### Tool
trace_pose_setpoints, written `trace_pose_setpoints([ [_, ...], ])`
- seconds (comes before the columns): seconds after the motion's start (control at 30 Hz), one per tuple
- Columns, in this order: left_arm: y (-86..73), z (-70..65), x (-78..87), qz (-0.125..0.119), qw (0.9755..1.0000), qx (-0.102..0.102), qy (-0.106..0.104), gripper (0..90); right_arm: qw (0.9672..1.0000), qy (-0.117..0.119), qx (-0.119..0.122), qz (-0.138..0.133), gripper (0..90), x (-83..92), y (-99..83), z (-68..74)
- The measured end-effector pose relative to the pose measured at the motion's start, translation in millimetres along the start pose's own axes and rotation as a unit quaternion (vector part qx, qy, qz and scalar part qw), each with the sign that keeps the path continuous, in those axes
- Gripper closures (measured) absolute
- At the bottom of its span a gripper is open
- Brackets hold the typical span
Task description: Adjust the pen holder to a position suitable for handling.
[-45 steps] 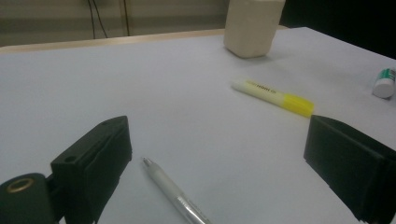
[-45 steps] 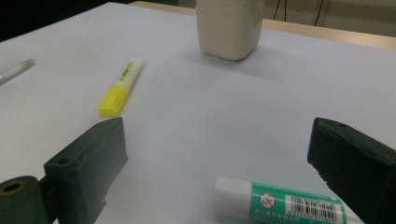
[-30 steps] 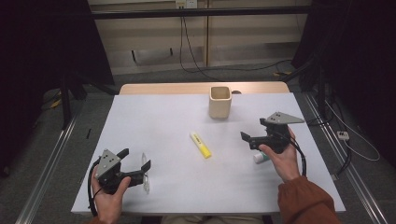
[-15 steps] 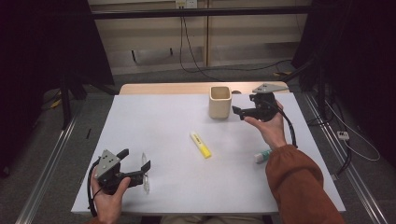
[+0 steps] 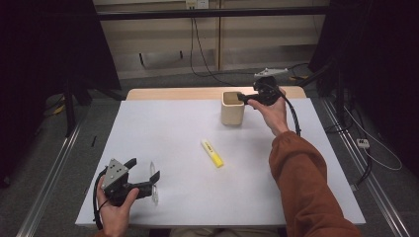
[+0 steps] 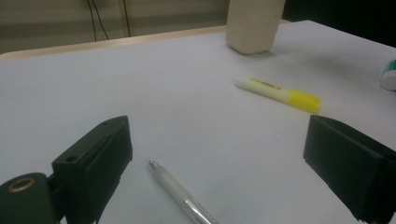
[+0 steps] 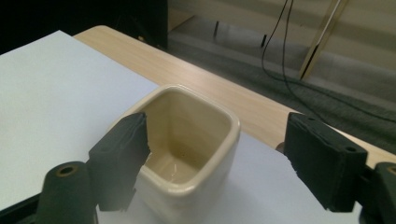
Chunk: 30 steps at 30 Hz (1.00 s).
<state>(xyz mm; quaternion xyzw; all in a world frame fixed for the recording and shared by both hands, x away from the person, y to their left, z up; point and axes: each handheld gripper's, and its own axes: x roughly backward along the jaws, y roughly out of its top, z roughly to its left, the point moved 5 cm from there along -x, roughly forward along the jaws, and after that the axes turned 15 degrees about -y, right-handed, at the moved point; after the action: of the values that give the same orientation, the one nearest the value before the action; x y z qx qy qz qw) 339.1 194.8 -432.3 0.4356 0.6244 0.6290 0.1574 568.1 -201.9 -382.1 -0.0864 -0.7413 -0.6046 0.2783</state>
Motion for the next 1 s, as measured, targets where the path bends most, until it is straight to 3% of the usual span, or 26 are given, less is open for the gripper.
trace_pose_setpoints([
  [0.33,-1.4,0.7,1.2,0.003,1.0,0.003,0.001,7.9,0.9995,0.005,-0.021,0.021,29.9,-37.3,-1.1,-6.8],
  [0.43,-1.7,0.4,1.3,0.004,1.0,0.002,-0.001,7.9,0.9991,0.016,-0.007,0.039,34.2,-45.7,-2.2,-3.4],
  [0.47,-1.9,0.3,1.1,0.004,1.0,0.004,-0.001,7.9,0.9992,0.007,-0.002,0.04,34.9,-47.1,-2.0,-4.0],
  [0.57,-2.8,0.6,1.1,0.004,1.0,0.006,0.0,7.9,0.9989,0.015,-0.015,0.042,36.6,-52.6,-1.0,-4.4],
  [0.73,-2.3,0.2,2.9,0.005,1.0,0.001,0.008,7.9,0.9972,0.014,-0.012,0.073,41.6,-65.3,-8.1,-4.0],
  [0.83,-3.3,0.8,3.6,0.009,0.9999,0.001,0.006,7.9,0.9966,0.02,-0.02,0.078,44.4,-69.6,-12.1,-5.7],
  [0.93,-4.0,1.1,4.2,0.007,0.9999,0.006,0.008,7.9,0.9967,0.028,-0.013,0.075,49.1,-70.3,-12.7,-5.3],
  [0.97,-3.9,1.2,4.4,0.007,0.9999,0.006,0.008,7.9,0.9965,0.04,-0.005,0.073,57.9,-69.3,-12.2,-3.5],
  [1.0,-3.9,1.1,4.4,0.007,0.9999,0.006,0.009,7.9,0.9964,0.044,-0.003,0.072,60.3,-68.7,-11.9,-3.1],
])
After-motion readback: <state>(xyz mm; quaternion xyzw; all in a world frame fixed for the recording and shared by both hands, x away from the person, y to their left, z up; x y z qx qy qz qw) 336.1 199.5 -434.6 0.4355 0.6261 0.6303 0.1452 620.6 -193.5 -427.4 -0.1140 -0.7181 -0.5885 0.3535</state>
